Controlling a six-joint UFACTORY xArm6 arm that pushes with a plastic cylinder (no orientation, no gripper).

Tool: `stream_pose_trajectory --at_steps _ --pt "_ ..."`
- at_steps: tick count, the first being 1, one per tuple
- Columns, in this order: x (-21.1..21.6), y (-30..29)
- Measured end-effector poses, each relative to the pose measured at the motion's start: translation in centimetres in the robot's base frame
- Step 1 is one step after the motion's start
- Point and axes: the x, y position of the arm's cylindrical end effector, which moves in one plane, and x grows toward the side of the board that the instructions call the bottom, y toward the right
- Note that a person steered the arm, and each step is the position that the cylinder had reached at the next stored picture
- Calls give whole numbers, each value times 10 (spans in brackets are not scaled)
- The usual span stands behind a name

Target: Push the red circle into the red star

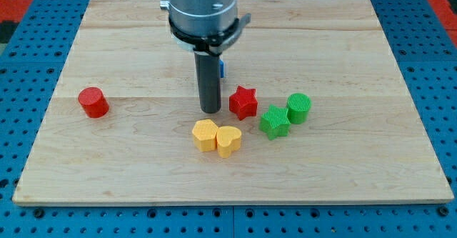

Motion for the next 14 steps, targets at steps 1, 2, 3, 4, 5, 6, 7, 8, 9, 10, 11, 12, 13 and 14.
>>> stream_pose_trajectory --at_steps 1,2,3,4,5,6,7,8,9,10,11,12,13,14 --pt "-10 18" --pt "16 78" --pt "-2 -9" --pt "-3 -85" --pt "-28 -102" --pt "-63 -167" --pt "-55 -267" --pt "-53 -270" --pt "-54 -270" --pt "-54 -269" --pt "-48 -260" --pt "-45 -226" --pt "-45 -193" --pt "-45 -177"
